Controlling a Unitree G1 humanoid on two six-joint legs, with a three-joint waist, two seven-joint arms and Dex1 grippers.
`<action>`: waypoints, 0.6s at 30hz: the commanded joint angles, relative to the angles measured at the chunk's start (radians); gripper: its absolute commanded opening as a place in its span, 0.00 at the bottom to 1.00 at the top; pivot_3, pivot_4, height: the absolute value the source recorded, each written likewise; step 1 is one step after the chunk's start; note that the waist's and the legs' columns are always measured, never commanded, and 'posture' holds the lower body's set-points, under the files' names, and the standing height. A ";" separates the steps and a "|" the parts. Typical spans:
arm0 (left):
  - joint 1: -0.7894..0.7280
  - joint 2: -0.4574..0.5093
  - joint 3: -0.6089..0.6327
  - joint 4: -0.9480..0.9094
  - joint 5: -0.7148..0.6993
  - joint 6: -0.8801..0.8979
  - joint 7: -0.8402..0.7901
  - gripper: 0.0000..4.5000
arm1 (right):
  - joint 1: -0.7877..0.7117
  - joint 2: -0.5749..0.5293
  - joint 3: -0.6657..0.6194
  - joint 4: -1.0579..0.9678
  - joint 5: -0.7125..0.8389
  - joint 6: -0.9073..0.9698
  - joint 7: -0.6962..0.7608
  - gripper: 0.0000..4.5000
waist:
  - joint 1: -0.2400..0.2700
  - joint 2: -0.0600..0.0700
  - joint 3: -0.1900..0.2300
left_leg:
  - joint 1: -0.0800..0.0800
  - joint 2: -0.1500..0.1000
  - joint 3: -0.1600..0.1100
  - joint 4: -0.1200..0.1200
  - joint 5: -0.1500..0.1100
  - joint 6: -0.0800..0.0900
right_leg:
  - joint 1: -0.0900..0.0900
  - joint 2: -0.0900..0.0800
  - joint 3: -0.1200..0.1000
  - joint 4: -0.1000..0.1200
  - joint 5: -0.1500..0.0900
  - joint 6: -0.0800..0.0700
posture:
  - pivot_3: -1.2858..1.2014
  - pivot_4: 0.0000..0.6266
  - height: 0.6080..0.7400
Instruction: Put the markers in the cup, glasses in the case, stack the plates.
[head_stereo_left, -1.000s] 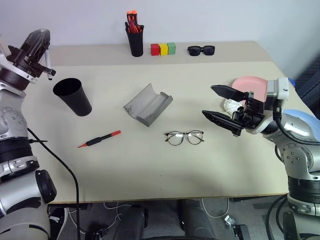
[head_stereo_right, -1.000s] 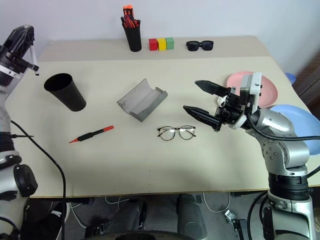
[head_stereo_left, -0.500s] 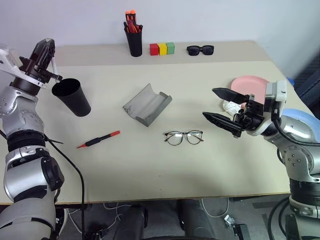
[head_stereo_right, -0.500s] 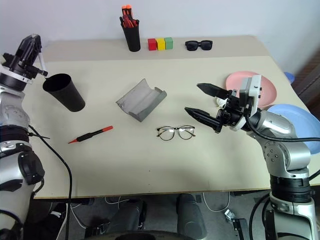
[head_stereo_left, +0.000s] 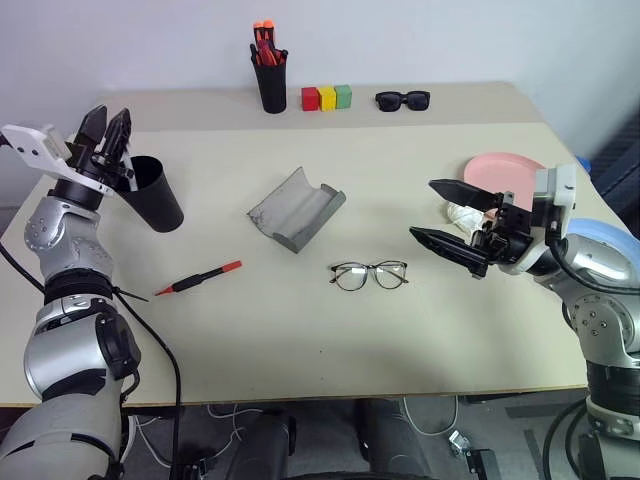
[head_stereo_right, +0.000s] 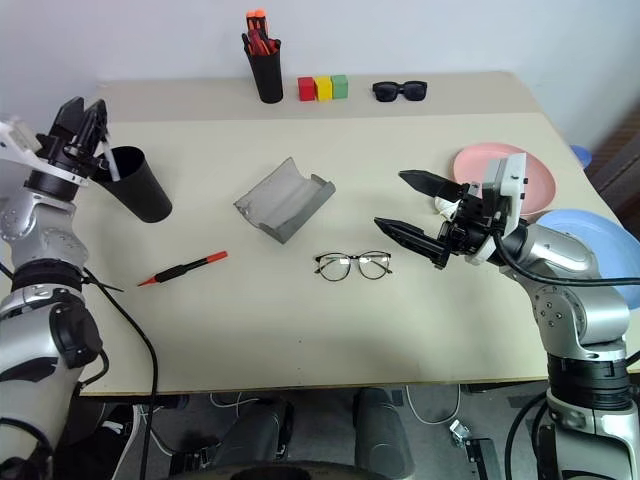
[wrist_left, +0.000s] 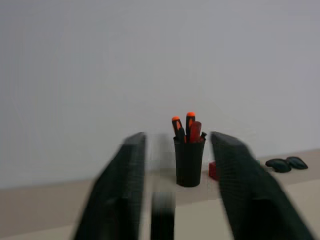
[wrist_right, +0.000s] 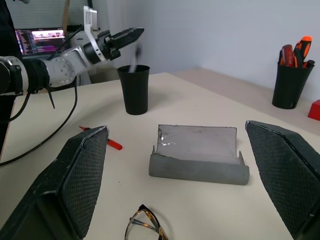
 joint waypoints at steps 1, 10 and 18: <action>-0.006 0.009 0.018 -0.030 -0.007 -0.030 -0.011 0.94 | 0.000 -0.018 -0.032 -0.043 0.009 -0.005 -0.002 1.00 | -0.001 0.000 0.000 | 0.000 0.000 0.000 0.000 0.000 0.000 | 0.000 0.000 0.000 0.000 0.000 0.000 | 0.52 0.24 1.00; 0.096 0.028 -0.050 -0.351 -0.047 0.323 0.000 0.98 | 0.004 -0.014 -0.029 -0.033 -0.005 -0.016 0.001 1.00 | -0.002 0.000 0.000 | 0.000 0.000 0.000 0.000 0.000 0.000 | 0.000 0.000 0.000 0.000 0.000 0.000 | 0.52 0.24 1.00; 0.473 0.318 -0.144 -1.035 -0.250 0.998 -0.216 0.98 | 0.027 -0.026 -0.029 -0.027 -0.013 -0.029 0.046 1.00 | -0.022 0.000 0.000 | -0.001 0.001 -0.001 -0.001 0.000 0.000 | -0.002 0.000 0.000 0.001 0.000 0.000 | 0.52 0.24 1.00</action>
